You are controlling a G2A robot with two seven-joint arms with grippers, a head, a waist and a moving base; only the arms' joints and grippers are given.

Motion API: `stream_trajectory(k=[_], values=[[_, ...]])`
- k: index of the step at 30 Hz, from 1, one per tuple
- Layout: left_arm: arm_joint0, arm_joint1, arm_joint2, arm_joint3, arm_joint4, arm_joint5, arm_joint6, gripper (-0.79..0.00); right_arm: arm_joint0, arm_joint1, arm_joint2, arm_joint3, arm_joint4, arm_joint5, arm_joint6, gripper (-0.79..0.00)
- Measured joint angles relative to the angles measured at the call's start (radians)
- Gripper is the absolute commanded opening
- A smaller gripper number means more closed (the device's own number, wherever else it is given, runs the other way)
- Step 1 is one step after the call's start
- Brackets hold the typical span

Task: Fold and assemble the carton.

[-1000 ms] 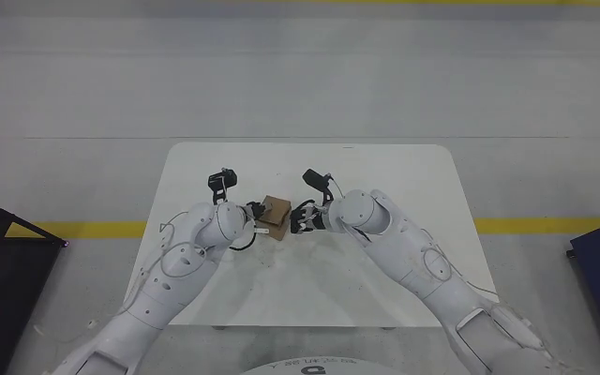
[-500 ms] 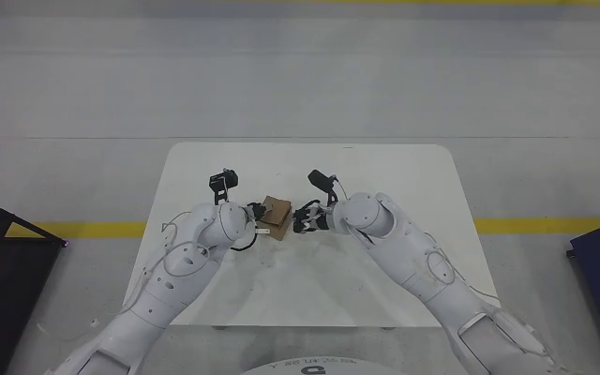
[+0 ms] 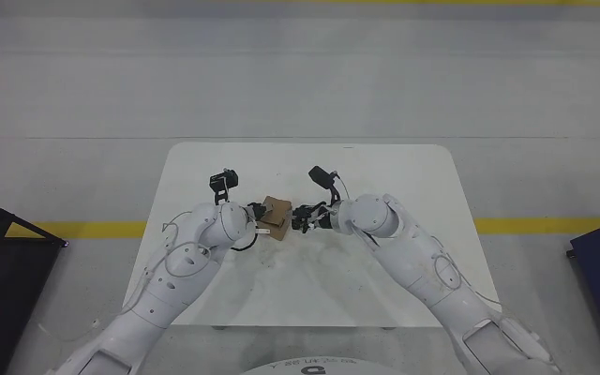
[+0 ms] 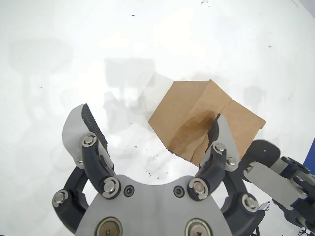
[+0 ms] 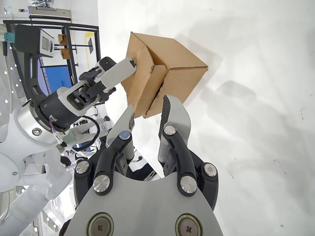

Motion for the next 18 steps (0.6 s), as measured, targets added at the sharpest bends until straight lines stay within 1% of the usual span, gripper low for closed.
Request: stream_trajectory(k=[5,9,12,13,14,15,16,18], values=[[0.0,-0.002,-0.004,0.002,0.0,-0.004,-0.001,0.0,0.044,-0.014,-0.025,0.044,0.025,0.049,-0.004,-0.496],[-0.002,-0.004,-0.005,0.005,0.004,-0.006,-0.005,-0.009,0.069,-0.023,-0.04,0.076,0.033,0.092,-0.003,-0.533],[-0.002,-0.005,-0.006,0.005,0.006,-0.008,-0.005,-0.009,0.092,-0.031,-0.059,0.096,0.037,0.145,-0.001,-0.585],[-0.001,-0.006,-0.008,0.006,0.005,-0.008,-0.005,-0.006,0.097,-0.034,-0.064,0.102,0.038,0.152,-0.004,-0.588],[-0.001,-0.006,-0.008,0.006,0.005,-0.008,-0.005,-0.009,0.098,-0.035,-0.067,0.105,0.039,0.153,-0.006,-0.64],[-0.001,-0.006,-0.009,0.006,0.005,-0.008,-0.005,-0.006,0.098,-0.036,-0.07,0.106,0.039,0.152,-0.009,-0.674],[0.0,-0.007,-0.01,0.006,0.006,-0.008,-0.005,-0.009,0.098,-0.037,-0.072,0.108,0.038,0.152,-0.011,-0.69],[0.0,-0.007,-0.01,0.007,0.009,-0.01,-0.007,-0.006,0.1,-0.038,-0.076,0.113,0.034,0.167,-0.01,-0.696]])
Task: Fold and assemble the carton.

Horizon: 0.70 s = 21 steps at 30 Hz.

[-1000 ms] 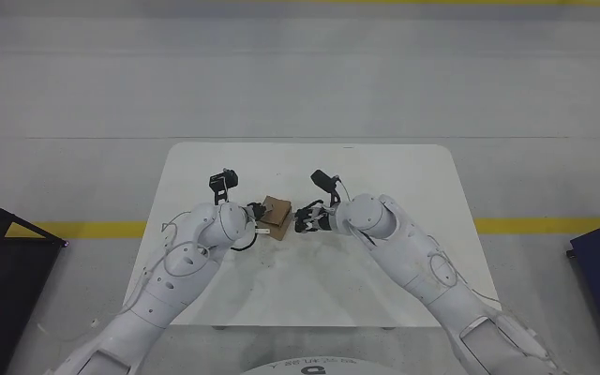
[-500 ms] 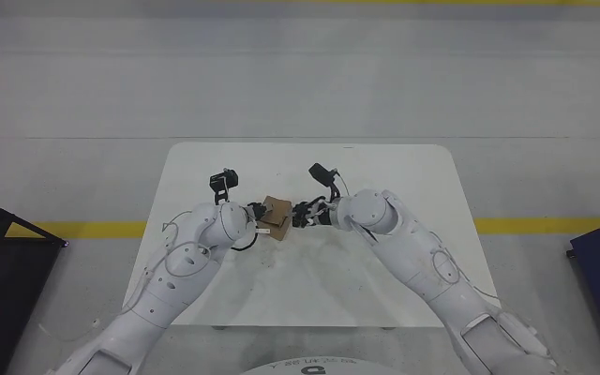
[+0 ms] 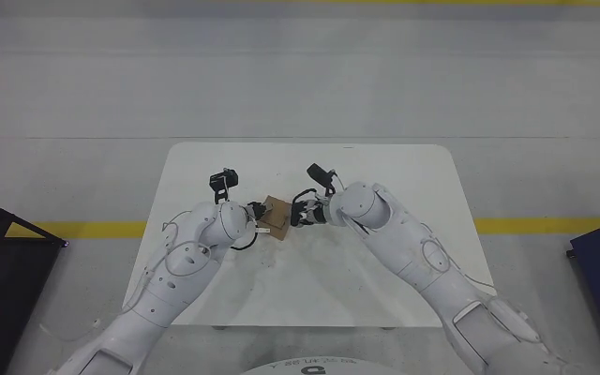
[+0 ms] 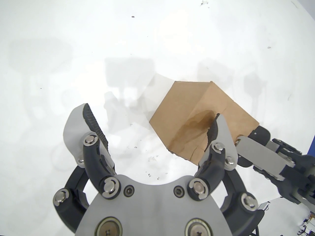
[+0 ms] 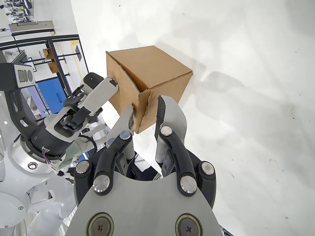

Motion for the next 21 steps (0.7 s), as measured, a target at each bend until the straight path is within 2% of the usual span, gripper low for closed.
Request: stream_trajectory(k=[6,8,10,11,15,18,21], values=[[0.0,-0.002,-0.002,0.0,0.007,-0.002,-0.006,-0.006,0.008,-0.005,-0.005,0.009,0.004,0.026,-0.008,-0.686],[0.0,-0.003,-0.003,0.0,0.011,-0.002,-0.008,-0.006,0.004,-0.005,-0.002,0.008,0.007,0.024,-0.015,-0.656],[0.0,-0.003,-0.003,-0.001,0.014,-0.001,-0.01,0.0,-0.005,-0.003,0.003,0.0,0.007,0.01,-0.024,-0.591],[-0.001,-0.004,-0.003,-0.002,0.014,-0.001,-0.012,0.0,-0.009,-0.002,0.007,-0.005,0.007,0.0,-0.028,-0.588],[0.008,-0.002,-0.03,-0.031,-0.016,-0.022,-0.009,0.0,-0.037,0.006,0.028,-0.026,0.005,-0.04,-0.04,-0.588],[0.037,0.006,-0.081,-0.069,-0.063,-0.061,-0.006,0.0,-0.064,0.014,0.049,-0.049,0.003,-0.074,-0.05,-0.597],[0.078,0.018,-0.145,-0.1,-0.097,-0.096,0.002,0.0,-0.103,0.024,0.077,-0.081,0.001,-0.131,-0.065,-0.643]])
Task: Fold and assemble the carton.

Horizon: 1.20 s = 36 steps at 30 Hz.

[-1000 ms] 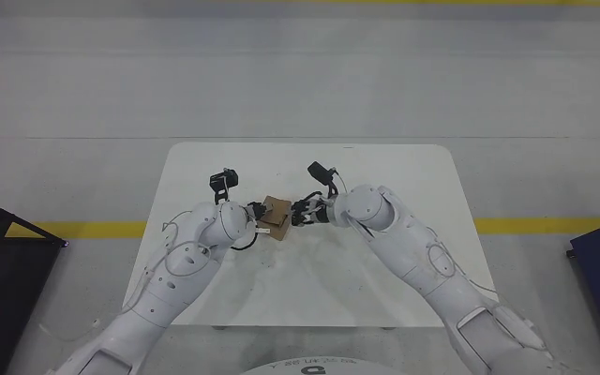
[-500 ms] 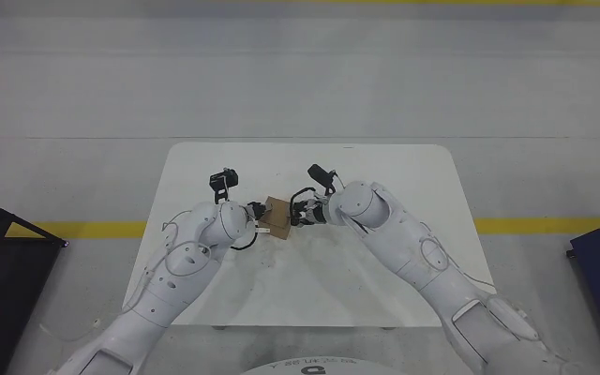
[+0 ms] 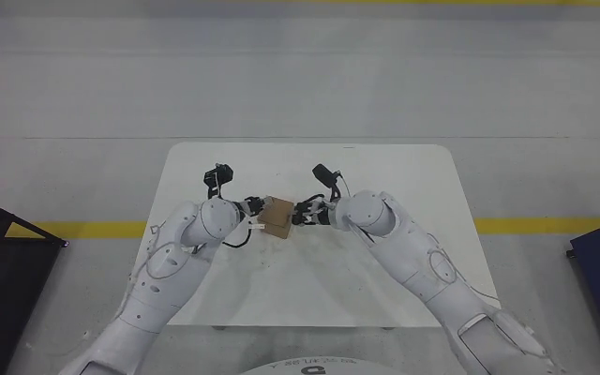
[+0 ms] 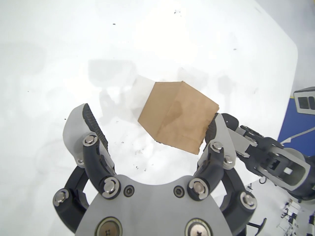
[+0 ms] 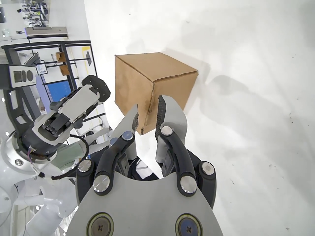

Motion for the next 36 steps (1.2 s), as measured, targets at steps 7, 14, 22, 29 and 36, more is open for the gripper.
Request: stream_trajectory(k=[7,14,22,29,36], values=[[0.033,0.008,0.017,0.047,0.236,0.225,0.059,-0.582,-0.113,0.028,0.08,-0.08,-0.002,-0.158,-0.03,-0.785],[-0.024,-0.016,0.117,0.075,0.262,0.219,0.006,-0.471,-0.175,0.044,0.129,-0.125,-0.003,-0.203,-0.037,-0.785],[-0.084,-0.045,0.195,0.057,0.191,0.109,-0.068,-0.431,-0.189,0.049,0.14,-0.14,-0.004,-0.208,-0.039,-0.785],[0.001,-0.016,0.025,-0.008,0.118,0.078,-0.028,-0.428,-0.197,0.052,0.144,-0.147,-0.011,-0.22,-0.037,-0.785],[0.189,0.023,-0.234,-0.124,-0.037,-0.073,0.024,-0.403,-0.149,0.043,0.085,-0.143,-0.069,-0.133,-0.015,-0.785]])
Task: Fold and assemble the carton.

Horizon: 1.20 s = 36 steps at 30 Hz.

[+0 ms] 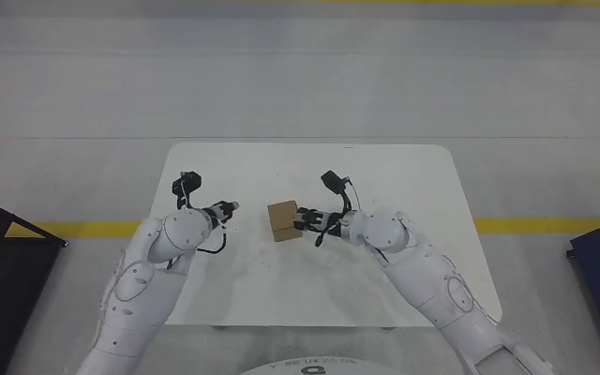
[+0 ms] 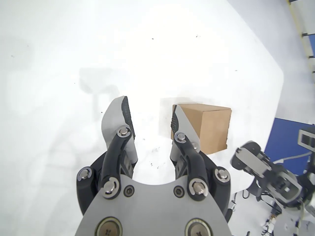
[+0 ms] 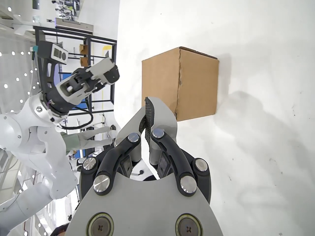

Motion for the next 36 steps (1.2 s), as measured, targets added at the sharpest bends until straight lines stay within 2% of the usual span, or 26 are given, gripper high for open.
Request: stream_trajectory(k=[3,6,19,21,26,29,36], values=[[0.053,0.008,-0.075,-0.011,-0.079,-0.091,0.008,-0.397,0.071,-0.016,-0.048,0.041,-0.008,0.159,0.024,-0.785],[0.068,0.011,-0.095,-0.007,-0.103,-0.128,0.013,-0.379,0.113,-0.029,-0.086,0.064,-0.008,0.209,0.02,-0.785],[0.036,0.011,-0.036,-0.005,-0.083,-0.107,0.018,-0.323,0.072,-0.025,-0.078,0.042,-0.015,0.062,-0.023,-0.785],[0.033,0.011,-0.028,-0.006,-0.079,-0.103,0.016,-0.314,0.079,-0.026,-0.083,0.046,-0.019,0.072,-0.014,-0.785],[0.019,0.011,-0.009,0.0,-0.069,-0.093,0.01,-0.305,0.133,-0.04,-0.119,0.081,-0.023,0.191,0.016,-0.785],[0.015,0.012,-0.004,0.003,-0.067,-0.091,0.009,-0.308,0.15,-0.048,-0.134,0.093,-0.016,0.207,0.006,-0.785],[0.016,0.014,0.0,-0.004,-0.066,-0.085,0.008,-0.299,0.091,-0.04,-0.107,0.061,-0.009,0.069,-0.049,-0.785]])
